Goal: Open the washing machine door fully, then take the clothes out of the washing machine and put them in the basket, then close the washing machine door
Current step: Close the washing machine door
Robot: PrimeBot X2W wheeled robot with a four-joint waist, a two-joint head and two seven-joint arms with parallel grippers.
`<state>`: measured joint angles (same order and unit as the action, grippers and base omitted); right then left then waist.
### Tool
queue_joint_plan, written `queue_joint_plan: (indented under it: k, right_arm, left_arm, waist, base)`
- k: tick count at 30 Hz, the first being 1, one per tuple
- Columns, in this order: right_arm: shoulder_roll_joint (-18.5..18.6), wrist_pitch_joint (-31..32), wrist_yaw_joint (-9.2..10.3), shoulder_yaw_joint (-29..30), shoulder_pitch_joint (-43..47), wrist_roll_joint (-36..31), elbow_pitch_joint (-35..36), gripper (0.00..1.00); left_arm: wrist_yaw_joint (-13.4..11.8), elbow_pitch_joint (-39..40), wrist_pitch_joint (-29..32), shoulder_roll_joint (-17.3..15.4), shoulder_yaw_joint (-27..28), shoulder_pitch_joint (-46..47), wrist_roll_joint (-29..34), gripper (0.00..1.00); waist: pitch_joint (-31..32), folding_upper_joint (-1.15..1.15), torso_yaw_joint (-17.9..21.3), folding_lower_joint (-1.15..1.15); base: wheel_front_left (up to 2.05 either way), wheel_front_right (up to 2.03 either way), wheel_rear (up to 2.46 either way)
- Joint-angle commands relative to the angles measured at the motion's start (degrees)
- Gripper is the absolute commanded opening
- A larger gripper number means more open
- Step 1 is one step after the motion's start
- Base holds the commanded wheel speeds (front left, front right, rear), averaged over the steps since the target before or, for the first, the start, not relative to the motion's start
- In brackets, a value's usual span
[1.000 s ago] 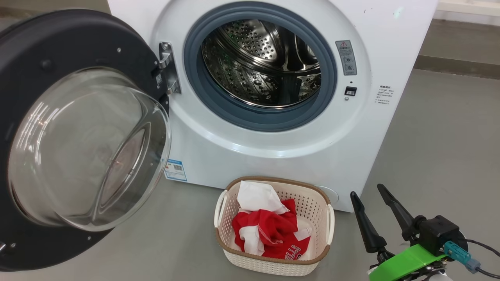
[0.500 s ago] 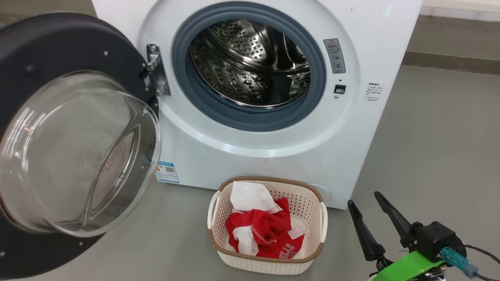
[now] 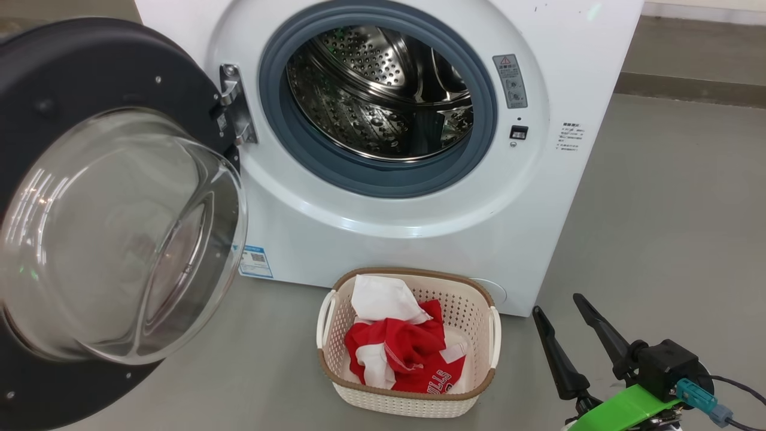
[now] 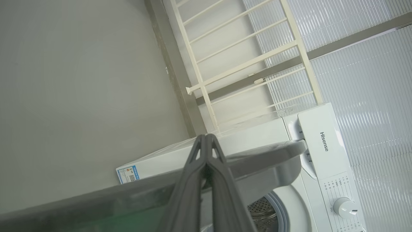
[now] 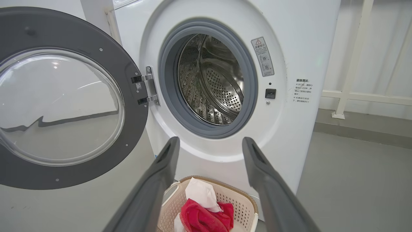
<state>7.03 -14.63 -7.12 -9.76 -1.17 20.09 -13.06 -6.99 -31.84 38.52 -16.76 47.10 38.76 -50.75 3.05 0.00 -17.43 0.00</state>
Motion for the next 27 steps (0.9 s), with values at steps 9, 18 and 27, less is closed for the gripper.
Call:
queue_joint_plan:
  k: [9, 18, 27]
  right_arm:
    - [0.05, -0.37, -0.36, -0.76, -1.30, -0.31, 1.61, 1.00]
    - [-0.34, -0.37, -0.36, -0.46, -1.25, -0.41, 1.66, 1.00]
    - [-0.71, -0.37, -0.36, -0.31, -1.34, -0.45, 1.58, 1.00]
  left_arm:
    - [5.52, 0.69, 5.75, 0.45, -0.45, -2.17, -4.44, 0.00]
    - [7.48, 2.91, 8.16, 2.91, -1.19, -3.87, -6.22, 0.00]
    - [7.71, 6.88, 9.93, 6.56, -1.94, -6.54, -7.27, 0.00]
  waist:
    - [-0.23, 0.00, -0.71, 0.00]
    - [-0.31, 0.00, -1.33, 0.00]
    - [-0.55, 0.00, -1.47, 0.00]
  base:
    - [0.00, 0.00, 0.00]
    - [0.00, 0.00, 0.00]
    - [0.00, 0.00, 0.00]
